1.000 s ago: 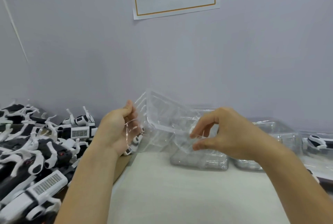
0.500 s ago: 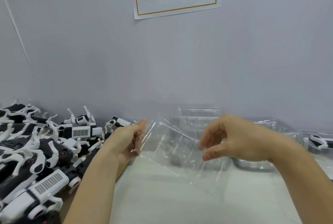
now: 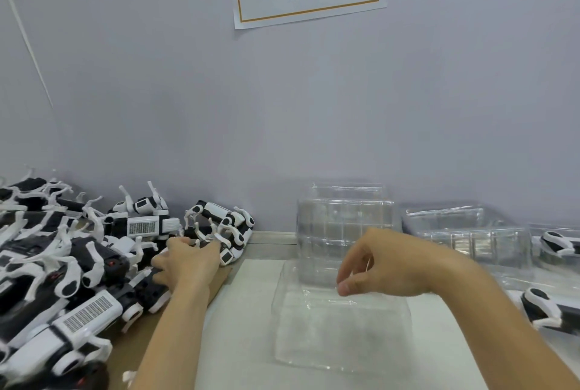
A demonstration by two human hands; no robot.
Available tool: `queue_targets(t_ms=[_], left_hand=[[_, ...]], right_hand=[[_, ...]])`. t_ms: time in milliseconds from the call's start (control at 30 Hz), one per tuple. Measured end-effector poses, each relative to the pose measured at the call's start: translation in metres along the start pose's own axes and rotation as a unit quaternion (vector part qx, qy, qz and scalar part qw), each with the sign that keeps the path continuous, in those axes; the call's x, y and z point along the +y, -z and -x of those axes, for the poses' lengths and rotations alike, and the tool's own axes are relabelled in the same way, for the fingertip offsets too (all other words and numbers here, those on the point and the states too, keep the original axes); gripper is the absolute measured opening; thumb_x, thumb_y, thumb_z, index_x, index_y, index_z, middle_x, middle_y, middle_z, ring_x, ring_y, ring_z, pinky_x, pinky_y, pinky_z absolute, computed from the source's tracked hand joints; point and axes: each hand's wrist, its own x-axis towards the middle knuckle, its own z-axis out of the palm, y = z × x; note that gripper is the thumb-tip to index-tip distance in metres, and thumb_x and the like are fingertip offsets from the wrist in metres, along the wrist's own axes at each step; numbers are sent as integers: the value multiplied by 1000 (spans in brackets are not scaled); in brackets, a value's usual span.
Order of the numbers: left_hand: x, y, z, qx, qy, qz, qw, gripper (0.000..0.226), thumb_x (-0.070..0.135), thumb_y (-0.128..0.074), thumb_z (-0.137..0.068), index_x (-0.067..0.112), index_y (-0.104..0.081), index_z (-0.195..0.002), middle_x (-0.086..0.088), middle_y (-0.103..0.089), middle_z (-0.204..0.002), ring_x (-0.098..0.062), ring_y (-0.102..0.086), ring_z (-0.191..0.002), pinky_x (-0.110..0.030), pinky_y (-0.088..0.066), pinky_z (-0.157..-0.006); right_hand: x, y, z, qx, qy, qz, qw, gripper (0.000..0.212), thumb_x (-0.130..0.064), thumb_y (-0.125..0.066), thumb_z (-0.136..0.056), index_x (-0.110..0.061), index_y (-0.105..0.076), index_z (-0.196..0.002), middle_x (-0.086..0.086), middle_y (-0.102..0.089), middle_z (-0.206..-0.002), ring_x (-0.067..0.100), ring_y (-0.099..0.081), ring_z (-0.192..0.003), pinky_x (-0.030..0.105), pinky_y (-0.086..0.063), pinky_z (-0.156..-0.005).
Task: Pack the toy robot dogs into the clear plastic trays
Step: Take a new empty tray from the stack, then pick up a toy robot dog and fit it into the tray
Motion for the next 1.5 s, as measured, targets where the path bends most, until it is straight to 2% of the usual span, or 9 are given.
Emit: queue_targets(t_ms=[200,400,567,900,1000,1067,1200,1333,1500], left_hand=[[-15,-3,4,61,11,-17,998,68,20,-67,-83,18,-39,-145,-6,-17,-163,-40,-14,-146,-61,-21,-115],[-16,-5,-3,158,7,141,977,53,6,-62,-89,15,-49,-139,-13,-47,-147,-37,-30,-138,-58,-32,-108],[-13,-1,-2,177,8,149,973,44,2,-53,-94,-2,-48,-138,-27,-54,-134,-39,-33,-133,-48,-40,-100],[4,10,16,181,-223,18,958,23,-3,-54,-95,-4,-69,-113,-28,-64,-102,-34,-46,-108,-45,-41,-86],[14,13,19,156,-267,4,951,26,-9,-52,-93,-2,-67,-113,-28,-63,-106,-30,-46,-96,-40,-39,-82],[17,14,18,137,-279,-64,948,33,-10,-54,-88,1,-61,-118,-29,-61,-112,-39,-48,-107,-46,-39,-87],[7,15,18,40,-156,-319,934,57,27,-65,-87,18,-41,-138,-21,-31,-148,-41,-20,-139,-54,-28,-107],[-9,8,17,-47,-94,-377,920,62,50,-60,-91,14,-43,-139,-20,-40,-147,-40,-31,-137,-48,-33,-109],[-12,8,10,-33,-147,-347,926,25,11,-50,-95,5,-56,-118,-20,-57,-129,-38,-51,-122,-41,-44,-96]], right_hand=[[4,-2,-4,5,16,-17,1000,16,-58,-74,-80,-50,-72,-94,-21,-65,-87,-3,-62,-86,21,-48,-78],[4,-4,-7,4,23,-20,1000,18,-57,-72,-82,-50,-71,-98,-21,-66,-91,-3,-62,-89,19,-47,-75],[5,-4,-8,2,23,-17,1000,22,-57,-71,-83,-50,-68,-104,-20,-64,-94,-2,-61,-91,17,-43,-72],[5,-5,-9,-4,22,-4,1000,29,-57,-69,-84,-49,-65,-112,-20,-63,-96,-2,-61,-94,22,-46,-80],[5,-5,-9,-6,21,-3,1000,31,-57,-69,-85,-48,-65,-114,-21,-63,-95,-1,-61,-95,24,-48,-83],[5,-5,-10,-8,21,-1,1000,32,-57,-69,-85,-48,-64,-115,-20,-64,-96,-1,-61,-95,25,-49,-86],[5,-5,-10,-8,22,0,1000,32,-56,-69,-85,-47,-64,-116,-20,-63,-96,-1,-60,-94,25,-48,-87],[4,-5,-9,-11,23,4,1000,33,-57,-68,-86,-48,-64,-117,-20,-62,-97,0,-59,-94,26,-47,-88],[4,-5,-10,-14,23,4,1000,33,-56,-68,-86,-47,-63,-118,-20,-62,-97,0,-59,-95,26,-46,-88]])
